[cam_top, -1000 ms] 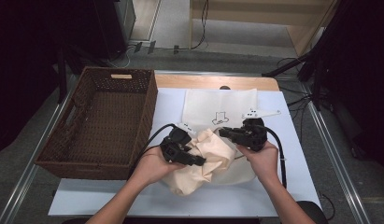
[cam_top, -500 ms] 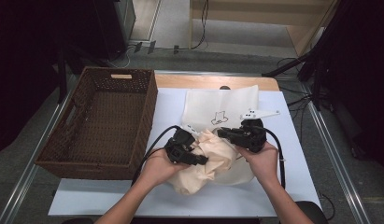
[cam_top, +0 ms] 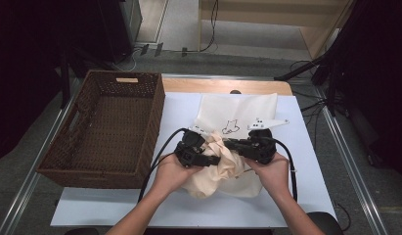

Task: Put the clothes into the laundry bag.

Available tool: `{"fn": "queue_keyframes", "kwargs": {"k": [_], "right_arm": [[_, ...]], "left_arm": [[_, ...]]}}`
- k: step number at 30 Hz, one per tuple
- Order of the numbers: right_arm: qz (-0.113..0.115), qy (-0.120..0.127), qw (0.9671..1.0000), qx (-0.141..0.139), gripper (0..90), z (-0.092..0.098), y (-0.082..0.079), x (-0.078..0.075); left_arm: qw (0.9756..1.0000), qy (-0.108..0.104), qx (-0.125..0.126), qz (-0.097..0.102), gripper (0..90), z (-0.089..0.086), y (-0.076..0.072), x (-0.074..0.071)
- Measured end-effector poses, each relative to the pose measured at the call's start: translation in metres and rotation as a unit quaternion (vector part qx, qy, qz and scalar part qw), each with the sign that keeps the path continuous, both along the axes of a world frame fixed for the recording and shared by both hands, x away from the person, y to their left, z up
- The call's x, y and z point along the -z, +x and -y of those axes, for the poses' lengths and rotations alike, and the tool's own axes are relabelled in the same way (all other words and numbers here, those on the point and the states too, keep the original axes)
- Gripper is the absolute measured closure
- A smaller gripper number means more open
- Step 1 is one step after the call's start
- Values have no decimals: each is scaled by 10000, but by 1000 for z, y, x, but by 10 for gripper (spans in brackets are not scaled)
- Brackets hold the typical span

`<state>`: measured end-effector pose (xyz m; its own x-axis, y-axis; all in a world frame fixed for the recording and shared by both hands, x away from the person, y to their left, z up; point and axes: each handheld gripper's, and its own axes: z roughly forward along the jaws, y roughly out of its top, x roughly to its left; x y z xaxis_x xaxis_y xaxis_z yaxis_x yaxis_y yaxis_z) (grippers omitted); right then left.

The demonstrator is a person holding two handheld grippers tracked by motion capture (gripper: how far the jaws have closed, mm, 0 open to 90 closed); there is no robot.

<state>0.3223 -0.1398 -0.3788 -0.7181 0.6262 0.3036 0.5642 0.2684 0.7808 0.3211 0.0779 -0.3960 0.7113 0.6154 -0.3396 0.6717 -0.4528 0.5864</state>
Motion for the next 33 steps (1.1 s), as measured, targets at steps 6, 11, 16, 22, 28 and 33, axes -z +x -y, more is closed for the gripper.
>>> {"fn": "queue_keyframes", "kwargs": {"k": [6, 11, 16, 22, 28, 33], "right_arm": [[-70, 38, 10000, 50, 864, 3, -1, 0], [-114, 36, 9999, 63, 865, 3, -2, 1], [-137, 110, 9998, 91, 866, 3, -4, -1], [-261, 335, 9991, 16, 868, 5, -3, -2], [-133, 435, 9990, -41, 868, 9, -5, -5], [-131, 486, 9987, -32, 869, 11, -2, -2]], "left_arm": [[9998, 132, 132, 14, 618, 14, 2, 9], [9995, 244, 202, -11, 617, 26, 4, 18], [9995, 223, 225, -88, 616, 33, 6, 26], [9993, 146, 277, -213, 613, 31, 10, 33], [9979, -326, 268, -495, 613, 22, 16, 17], [9978, -317, 252, -524, 612, 21, 22, 12]]}}
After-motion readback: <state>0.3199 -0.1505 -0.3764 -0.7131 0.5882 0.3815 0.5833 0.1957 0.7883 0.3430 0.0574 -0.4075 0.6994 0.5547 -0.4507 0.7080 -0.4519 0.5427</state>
